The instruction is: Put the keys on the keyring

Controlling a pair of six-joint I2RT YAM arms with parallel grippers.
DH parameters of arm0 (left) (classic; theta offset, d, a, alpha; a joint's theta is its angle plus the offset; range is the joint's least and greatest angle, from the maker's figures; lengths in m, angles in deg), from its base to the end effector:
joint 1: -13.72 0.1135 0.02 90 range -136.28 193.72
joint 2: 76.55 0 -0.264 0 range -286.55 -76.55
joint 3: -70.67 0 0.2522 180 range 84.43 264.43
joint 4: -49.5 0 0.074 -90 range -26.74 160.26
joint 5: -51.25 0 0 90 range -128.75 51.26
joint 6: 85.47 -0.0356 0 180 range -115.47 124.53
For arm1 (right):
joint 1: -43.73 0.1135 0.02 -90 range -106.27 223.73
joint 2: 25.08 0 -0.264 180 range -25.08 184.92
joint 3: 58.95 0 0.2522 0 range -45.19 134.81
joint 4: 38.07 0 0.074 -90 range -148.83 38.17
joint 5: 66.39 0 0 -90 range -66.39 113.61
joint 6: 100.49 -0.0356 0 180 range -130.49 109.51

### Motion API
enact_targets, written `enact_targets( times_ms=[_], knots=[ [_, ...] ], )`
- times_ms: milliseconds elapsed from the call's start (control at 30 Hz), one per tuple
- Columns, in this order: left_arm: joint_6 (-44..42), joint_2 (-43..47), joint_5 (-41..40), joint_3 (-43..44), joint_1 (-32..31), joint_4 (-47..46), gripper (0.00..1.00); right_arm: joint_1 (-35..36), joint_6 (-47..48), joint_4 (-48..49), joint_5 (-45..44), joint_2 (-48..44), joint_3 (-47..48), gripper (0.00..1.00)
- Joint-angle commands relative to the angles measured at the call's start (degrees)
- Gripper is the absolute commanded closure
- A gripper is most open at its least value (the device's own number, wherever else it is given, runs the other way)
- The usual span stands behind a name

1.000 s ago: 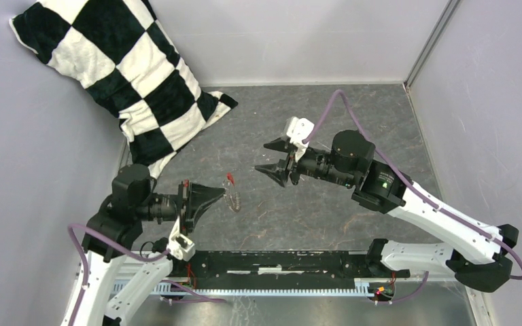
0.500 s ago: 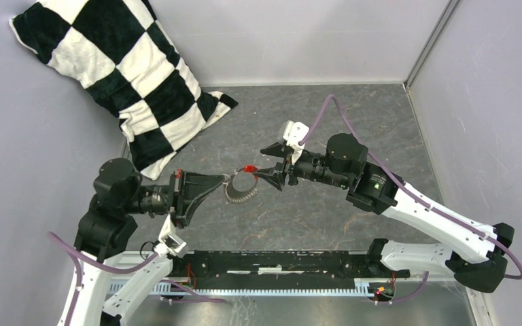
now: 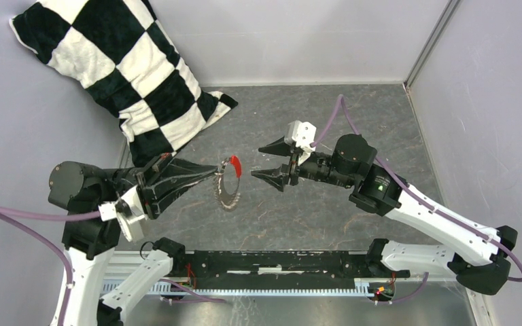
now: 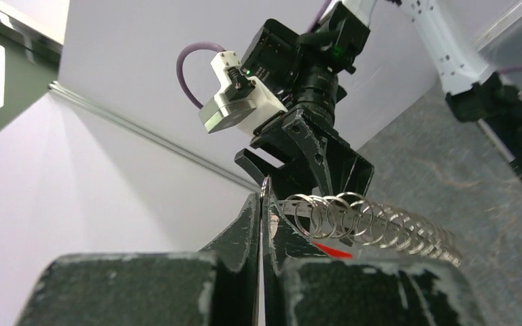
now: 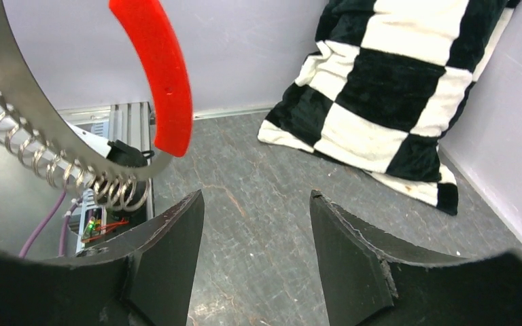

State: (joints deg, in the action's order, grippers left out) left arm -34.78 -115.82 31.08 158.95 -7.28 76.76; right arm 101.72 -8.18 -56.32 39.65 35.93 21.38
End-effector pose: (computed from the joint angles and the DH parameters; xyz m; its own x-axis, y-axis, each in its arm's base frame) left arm 0.0451 -0.0531 0.5029 0.8616 -0.0968 -0.4983 0.5062 0.0914 0.8575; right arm 0.1179 0.2072 0.4299 0.0486 0.0047 -0.9988 -0.9602 0.2756 -0.0455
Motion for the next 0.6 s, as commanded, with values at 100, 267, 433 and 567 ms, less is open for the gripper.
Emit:
enact_targets(
  times_ms=[100, 267, 433, 567],
  knots=[
    [31.55, -3.26, 1.45, 3.12, 0.00, -16.03, 0.98, -0.20, -1.25, 4.07, 1.80, -1.82, 0.76, 0.34],
    [36.35, -3.71, 2.18, 3.35, 0.03, -17.87, 0.98, -0.18, -1.17, 4.10, 1.68, -2.23, 0.76, 0.34],
    [34.75, -3.33, 4.53, 2.92, 0.06, -18.74, 0.98, -0.27, -0.89, 6.92, 3.02, -2.71, 0.85, 0.33],
    [19.38, -1.46, 7.92, 2.55, 0.05, -10.67, 0.98, -0.20, -0.63, 7.22, 4.60, -2.16, 1.39, 0.32]
  ],
)
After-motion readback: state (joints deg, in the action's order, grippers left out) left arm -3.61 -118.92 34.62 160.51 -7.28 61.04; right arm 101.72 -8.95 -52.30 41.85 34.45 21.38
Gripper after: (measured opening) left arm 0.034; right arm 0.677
